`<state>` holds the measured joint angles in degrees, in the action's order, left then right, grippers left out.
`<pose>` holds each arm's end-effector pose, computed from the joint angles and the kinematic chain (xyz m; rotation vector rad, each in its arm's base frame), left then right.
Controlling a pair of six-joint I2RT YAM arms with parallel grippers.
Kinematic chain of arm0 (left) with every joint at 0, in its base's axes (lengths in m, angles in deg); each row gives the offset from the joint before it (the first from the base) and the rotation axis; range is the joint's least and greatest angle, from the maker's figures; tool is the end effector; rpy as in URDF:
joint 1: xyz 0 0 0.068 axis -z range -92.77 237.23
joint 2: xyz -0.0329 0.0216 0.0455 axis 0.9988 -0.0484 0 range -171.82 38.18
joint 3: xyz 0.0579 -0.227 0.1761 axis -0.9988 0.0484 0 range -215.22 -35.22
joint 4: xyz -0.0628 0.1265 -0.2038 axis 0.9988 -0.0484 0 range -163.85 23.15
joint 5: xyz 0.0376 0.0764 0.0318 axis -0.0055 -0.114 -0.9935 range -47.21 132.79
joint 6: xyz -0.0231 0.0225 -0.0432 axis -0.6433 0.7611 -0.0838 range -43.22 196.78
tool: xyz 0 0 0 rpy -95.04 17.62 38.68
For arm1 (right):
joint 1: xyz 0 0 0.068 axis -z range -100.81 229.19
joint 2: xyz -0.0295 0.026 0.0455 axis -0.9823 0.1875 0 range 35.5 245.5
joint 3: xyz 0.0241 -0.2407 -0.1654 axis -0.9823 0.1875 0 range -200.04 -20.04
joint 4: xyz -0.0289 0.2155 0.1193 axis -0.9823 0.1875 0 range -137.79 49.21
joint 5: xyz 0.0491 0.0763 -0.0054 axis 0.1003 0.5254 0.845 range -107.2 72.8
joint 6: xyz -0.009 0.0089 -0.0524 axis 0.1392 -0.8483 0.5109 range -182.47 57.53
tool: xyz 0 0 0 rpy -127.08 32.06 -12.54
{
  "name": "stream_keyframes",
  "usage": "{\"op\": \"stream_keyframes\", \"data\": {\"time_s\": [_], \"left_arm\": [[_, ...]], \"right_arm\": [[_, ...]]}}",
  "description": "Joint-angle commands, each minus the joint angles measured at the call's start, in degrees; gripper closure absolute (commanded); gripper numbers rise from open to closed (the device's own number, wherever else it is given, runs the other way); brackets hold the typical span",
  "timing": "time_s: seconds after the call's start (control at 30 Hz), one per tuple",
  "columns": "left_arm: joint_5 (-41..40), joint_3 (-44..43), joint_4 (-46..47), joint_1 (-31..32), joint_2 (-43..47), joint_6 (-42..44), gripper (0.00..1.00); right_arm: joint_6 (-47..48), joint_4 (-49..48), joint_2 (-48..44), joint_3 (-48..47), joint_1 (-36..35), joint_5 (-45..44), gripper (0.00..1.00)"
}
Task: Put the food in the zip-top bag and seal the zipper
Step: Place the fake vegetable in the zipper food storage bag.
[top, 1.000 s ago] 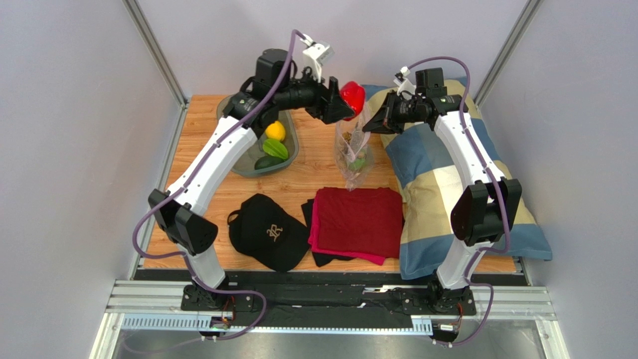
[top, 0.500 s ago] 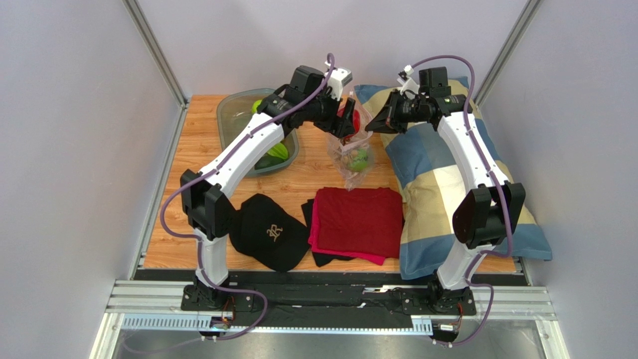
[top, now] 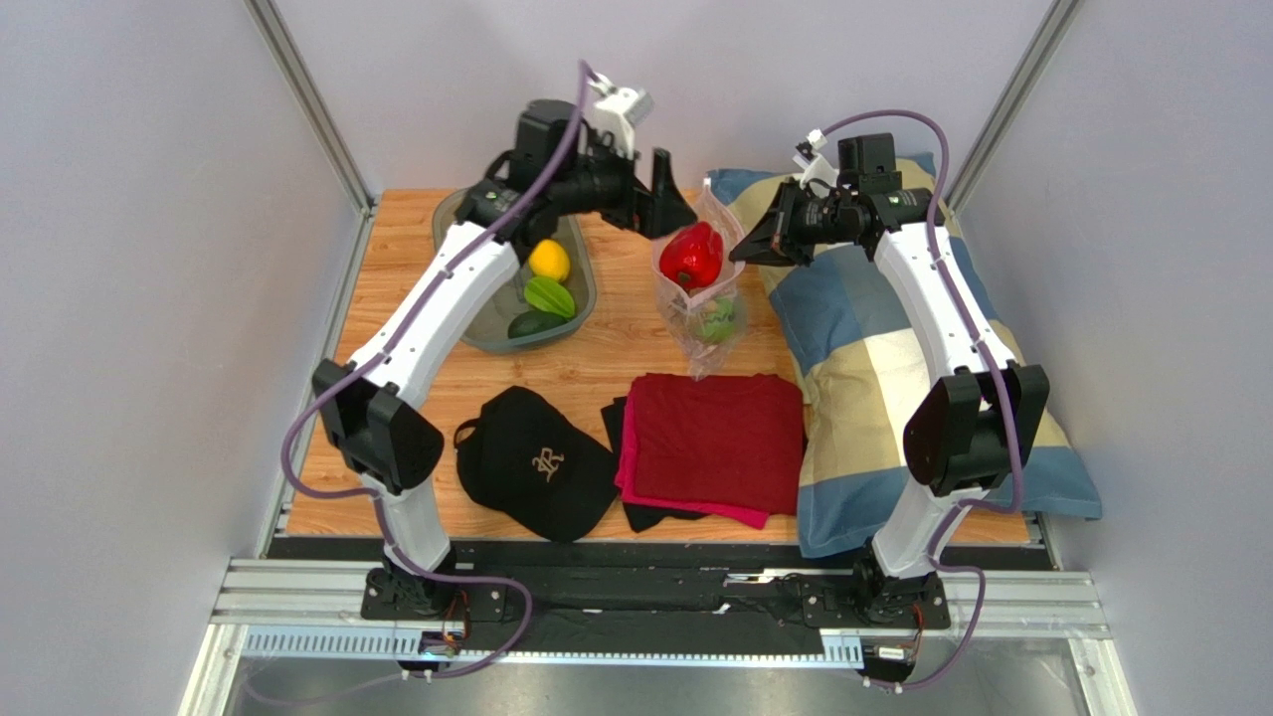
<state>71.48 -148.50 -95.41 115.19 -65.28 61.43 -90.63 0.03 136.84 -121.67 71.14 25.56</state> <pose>0.3478 -0.2040 0.4552 0.5685 1.8958 -0.9777 0.3668 0.0762 0.3801 0.0596 2.4339 1.1865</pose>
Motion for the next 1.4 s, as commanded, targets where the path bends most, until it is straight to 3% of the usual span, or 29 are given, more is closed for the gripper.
{"op": "stream_keyframes", "data": {"time_s": [0.0,0.07,0.1,0.2,0.37,0.53,0.7,0.97,1.23,1.37], "left_arm": [[-3.3,0.2,8.0,-4.1,5.6,-4.2,0.01],[-8.4,0.9,6.7,-5.3,5.3,-1.8,0.01],[-16.7,-0.1,5.2,-5.4,4.4,-0.2,0.01],[-26.9,-3.3,-0.5,-7.3,-0.3,0.8,0.01],[-27.4,-4.3,-3.0,-8.6,-5.5,0.5,0.02],[-36.8,-3.8,-1.8,-10.6,-9.9,1.3,0.01],[-38.4,-8.4,-1.9,-14.8,-17.8,-1.7,0.01],[-41.1,-11.7,4.1,-16.7,-25.7,4.8,0.01],[-44.2,-11.4,8.9,-17.2,-31.6,11.8,0.01],[-41.6,-13.8,8.4,-18.2,-34.5,11.3,0.01]], "right_arm": [[0.9,-0.9,-1.8,-1.9,0.4,0.3,1.00],[0.7,-0.9,-1.6,-2.7,0.3,0.5,1.00],[0.7,-0.6,-1.5,-3.1,0.4,0.7,1.00],[3.6,3.2,-0.9,-7.0,0.2,-0.7,1.00],[9.8,10.6,0.1,-10.4,0.1,-9.3,1.00],[13.9,13.9,0.2,-11.3,0.2,-12.3,1.00],[15.5,15.0,0.2,-12.1,0.1,-12.7,1.00],[16.5,16.1,-1.0,-12.6,0.1,-6.1,1.00],[17.4,16.4,-1.7,-11.8,0.1,-6.3,1.00],[17.3,16.6,-1.6,-11.7,0.1,-6.3,1.00]]}}
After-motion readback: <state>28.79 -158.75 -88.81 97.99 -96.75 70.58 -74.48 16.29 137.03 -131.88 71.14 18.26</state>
